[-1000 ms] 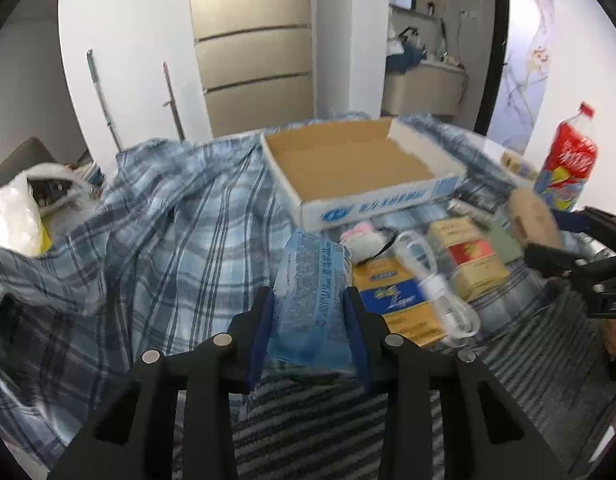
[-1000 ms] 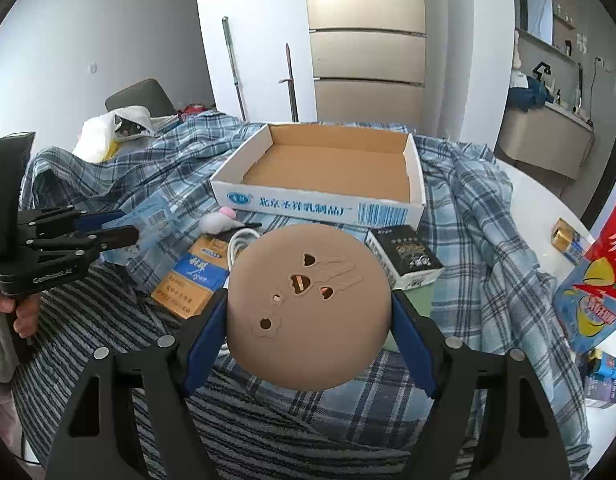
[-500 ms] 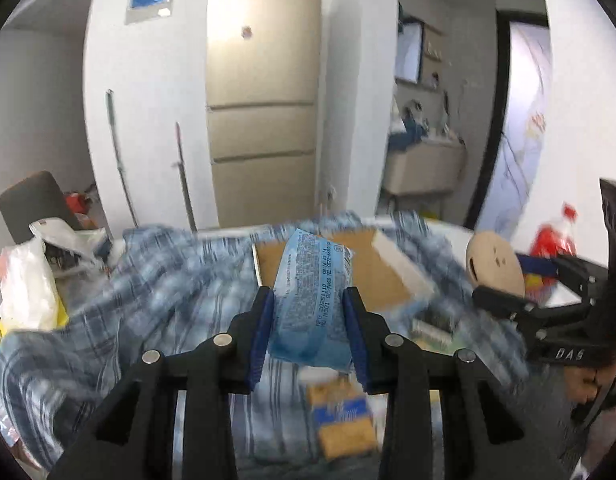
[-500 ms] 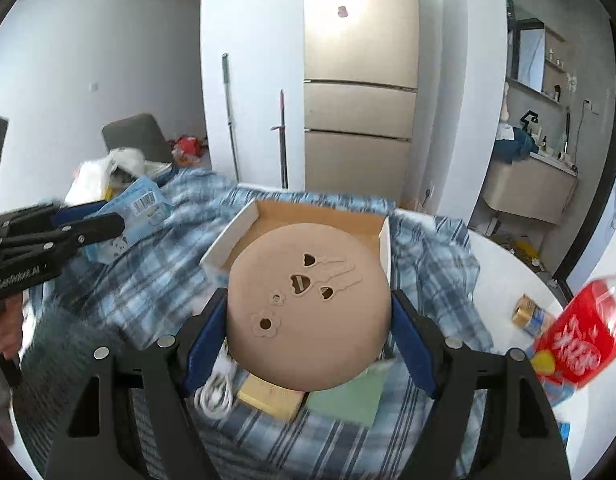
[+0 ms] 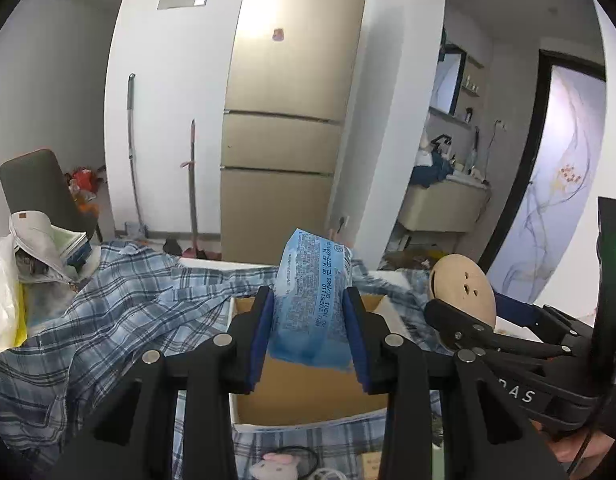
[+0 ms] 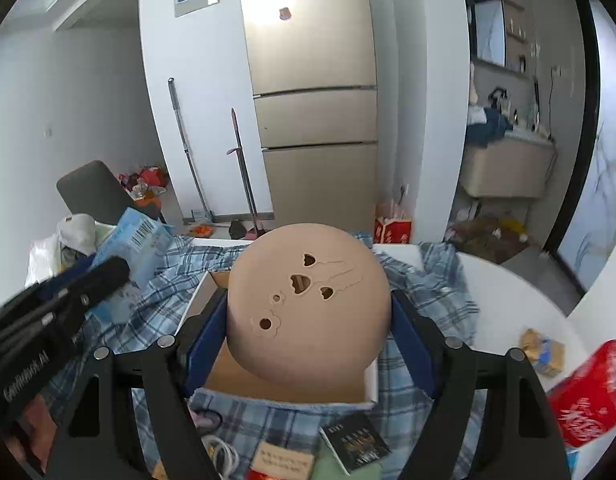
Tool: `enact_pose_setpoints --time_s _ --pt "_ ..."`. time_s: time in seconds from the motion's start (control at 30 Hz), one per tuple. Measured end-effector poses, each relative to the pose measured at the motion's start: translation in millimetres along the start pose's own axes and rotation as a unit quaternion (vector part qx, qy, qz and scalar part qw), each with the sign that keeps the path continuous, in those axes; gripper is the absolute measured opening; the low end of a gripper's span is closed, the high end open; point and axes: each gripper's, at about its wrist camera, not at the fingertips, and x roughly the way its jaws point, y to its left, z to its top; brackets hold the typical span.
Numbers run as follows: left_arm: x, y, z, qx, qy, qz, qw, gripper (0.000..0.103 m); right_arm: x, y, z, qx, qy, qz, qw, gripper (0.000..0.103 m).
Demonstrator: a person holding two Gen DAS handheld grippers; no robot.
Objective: Organize soft objects
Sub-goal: 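Lower the disc and packet into the white box and open both grippers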
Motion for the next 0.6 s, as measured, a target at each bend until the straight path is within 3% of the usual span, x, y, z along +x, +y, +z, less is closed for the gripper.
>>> enact_pose_setpoints --time_s 0.1,0.47,0.6 --pt "14 9 -10 -0.004 0.011 -0.022 0.9997 0.038 23 -1 -4 0.001 0.014 0.005 1.0 0.077" --pt "82 37 -49 -0.005 0.082 0.006 0.9966 0.038 91 -11 -41 -0.003 0.105 0.003 0.994 0.077" --pt "100 44 -60 -0.013 0.108 0.0 0.9941 0.038 107 -9 -53 -0.012 0.129 -0.008 0.992 0.077"
